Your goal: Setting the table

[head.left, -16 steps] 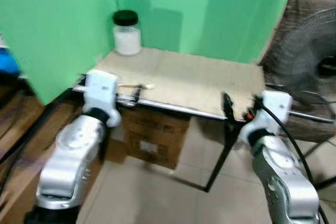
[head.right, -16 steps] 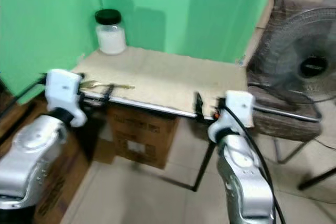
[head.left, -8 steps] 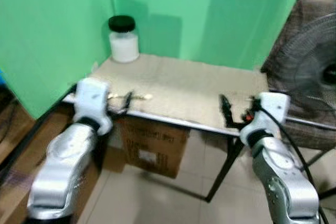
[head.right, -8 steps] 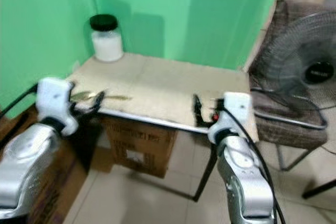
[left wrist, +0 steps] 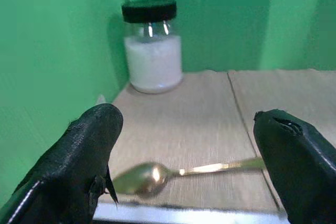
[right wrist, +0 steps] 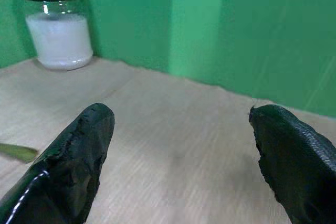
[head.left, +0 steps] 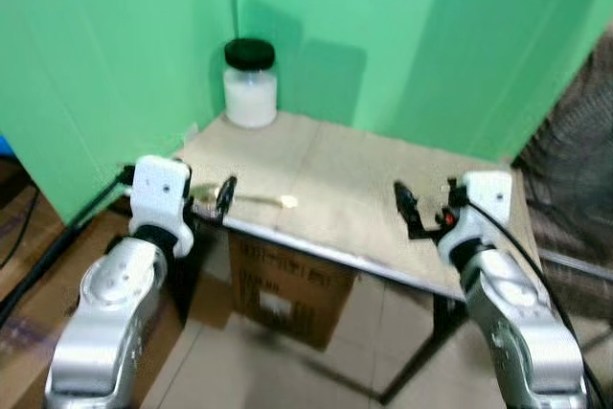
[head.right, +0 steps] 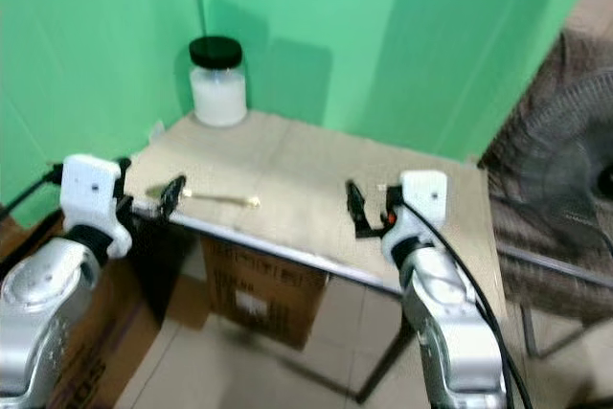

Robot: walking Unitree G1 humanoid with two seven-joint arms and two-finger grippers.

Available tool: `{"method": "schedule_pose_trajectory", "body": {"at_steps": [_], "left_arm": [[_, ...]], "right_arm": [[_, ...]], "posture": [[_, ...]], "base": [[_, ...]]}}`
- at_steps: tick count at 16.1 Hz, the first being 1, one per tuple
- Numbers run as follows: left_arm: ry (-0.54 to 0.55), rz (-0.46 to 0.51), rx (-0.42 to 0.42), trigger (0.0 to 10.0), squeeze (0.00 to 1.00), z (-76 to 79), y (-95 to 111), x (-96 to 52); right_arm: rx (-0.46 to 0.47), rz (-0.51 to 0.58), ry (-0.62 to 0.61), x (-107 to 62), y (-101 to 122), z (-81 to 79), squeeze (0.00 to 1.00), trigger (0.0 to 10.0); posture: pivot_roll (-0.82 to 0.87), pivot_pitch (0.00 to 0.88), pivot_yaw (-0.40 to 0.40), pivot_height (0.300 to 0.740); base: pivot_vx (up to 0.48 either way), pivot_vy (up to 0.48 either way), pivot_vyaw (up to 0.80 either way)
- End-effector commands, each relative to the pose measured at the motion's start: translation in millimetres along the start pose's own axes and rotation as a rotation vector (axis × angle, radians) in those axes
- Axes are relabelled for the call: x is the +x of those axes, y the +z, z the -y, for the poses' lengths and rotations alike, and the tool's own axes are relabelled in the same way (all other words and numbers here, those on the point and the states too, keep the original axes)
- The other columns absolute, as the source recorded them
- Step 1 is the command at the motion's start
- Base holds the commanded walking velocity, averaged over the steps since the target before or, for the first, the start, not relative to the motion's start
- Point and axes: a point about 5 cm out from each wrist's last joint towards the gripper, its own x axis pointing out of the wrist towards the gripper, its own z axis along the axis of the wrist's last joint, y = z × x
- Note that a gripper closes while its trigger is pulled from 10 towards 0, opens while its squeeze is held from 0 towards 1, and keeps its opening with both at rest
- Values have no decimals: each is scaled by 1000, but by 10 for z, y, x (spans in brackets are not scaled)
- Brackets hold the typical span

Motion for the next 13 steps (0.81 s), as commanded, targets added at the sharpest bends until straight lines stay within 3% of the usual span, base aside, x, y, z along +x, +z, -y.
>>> {"method": "schedule_pose_trajectory", "body": {"at_steps": [1, 5, 11, 13], "left_arm": [[-31, 14, -1, 10000, 0, 86, 17, 1], [-47, 11, 17, 10000, 0, 94, 8, 11], [-77, -5, 47, 10000, 0, 141, -26, -26], [-104, -14, 58, 10000, 0, 166, -41, -44]], "right_arm": [[-13, 2, -30, 7, 4, 87, 0, 10000], [-48, 2, -4, 59, -4, 97, 0, 10000], [-107, -21, 47, 132, -33, 123, 0, 10000], [-171, -39, 157, 216, -24, 47, 0, 10000]], "posture": [[50, 0, -71, 740], [52, 0, -71, 740], [60, 0, -82, 740], [63, 0, -90, 740]], "base": [[345, 0, 800], [339, 0, 722], [335, 0, 0], [291, 0, 0]]}}
